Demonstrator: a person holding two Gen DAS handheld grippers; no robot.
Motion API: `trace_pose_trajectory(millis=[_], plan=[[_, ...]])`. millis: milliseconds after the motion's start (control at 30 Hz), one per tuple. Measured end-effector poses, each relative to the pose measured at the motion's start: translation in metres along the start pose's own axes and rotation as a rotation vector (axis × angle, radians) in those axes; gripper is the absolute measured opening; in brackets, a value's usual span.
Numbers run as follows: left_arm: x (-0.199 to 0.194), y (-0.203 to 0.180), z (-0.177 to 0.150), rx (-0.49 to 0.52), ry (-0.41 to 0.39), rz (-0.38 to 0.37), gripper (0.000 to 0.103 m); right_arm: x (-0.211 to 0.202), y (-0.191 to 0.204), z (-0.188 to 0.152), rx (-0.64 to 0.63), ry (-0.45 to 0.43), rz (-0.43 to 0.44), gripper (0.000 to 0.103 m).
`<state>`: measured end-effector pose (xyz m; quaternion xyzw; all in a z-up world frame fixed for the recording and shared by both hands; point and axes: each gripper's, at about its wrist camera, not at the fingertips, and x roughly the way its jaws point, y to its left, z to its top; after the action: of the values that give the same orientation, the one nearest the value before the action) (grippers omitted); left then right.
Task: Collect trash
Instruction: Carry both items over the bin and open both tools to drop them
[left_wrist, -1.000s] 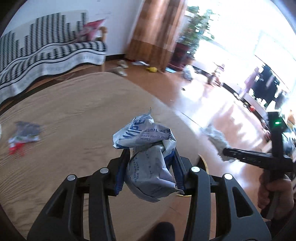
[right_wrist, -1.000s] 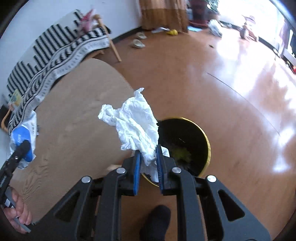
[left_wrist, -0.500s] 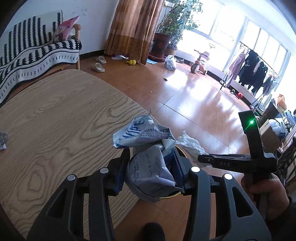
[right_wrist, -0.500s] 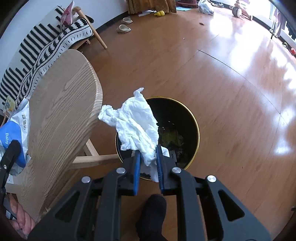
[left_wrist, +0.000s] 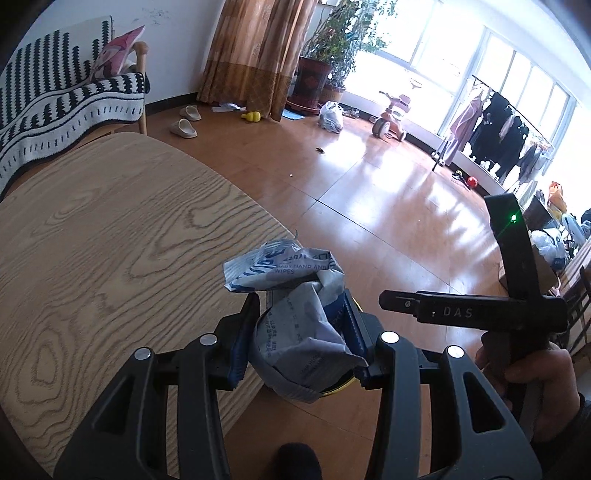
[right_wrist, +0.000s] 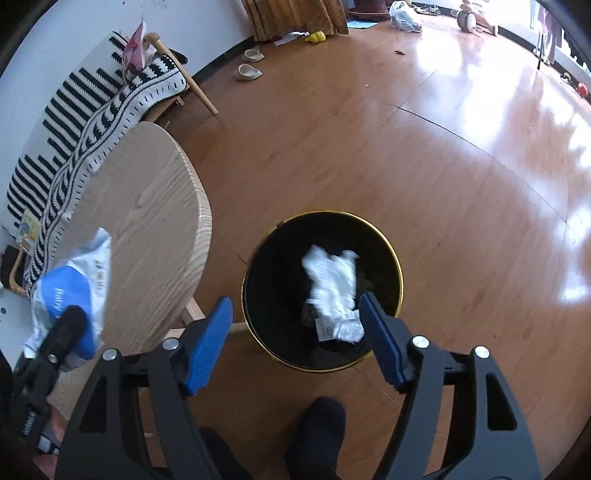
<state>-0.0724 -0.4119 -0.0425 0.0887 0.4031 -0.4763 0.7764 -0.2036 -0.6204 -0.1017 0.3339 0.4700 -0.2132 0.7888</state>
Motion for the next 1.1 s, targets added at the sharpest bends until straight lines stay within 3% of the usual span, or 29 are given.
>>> trace_pose_trajectory(millis=[367,633,700,900,1100], plan=[[0.033,-0.037,-0.005,0.08,0.079,-0.085,0.043,-0.023,-0.02,0.002,0.07,-0.066,-0.018,0.074],[0.057,-0.054,-0.003,0.095,0.108,-0.105,0.044,-0.03,-0.033,0.004,0.096,-0.08,-0.031,0.077],[0.058,-0.055,-0.003,0.097,0.111,-0.097,0.058,-0.034,-0.032,0.001,0.094,-0.086,-0.033,0.078],[0.043,-0.047,0.002,0.095,0.074,-0.082,0.072,-0.039,-0.022,0.001,0.071,-0.095,-0.033,0.078],[0.001,-0.003,0.003,0.043,0.005,-0.013,0.09,-0.036,0.013,0.003,0.003,-0.09,-0.009,0.078]])
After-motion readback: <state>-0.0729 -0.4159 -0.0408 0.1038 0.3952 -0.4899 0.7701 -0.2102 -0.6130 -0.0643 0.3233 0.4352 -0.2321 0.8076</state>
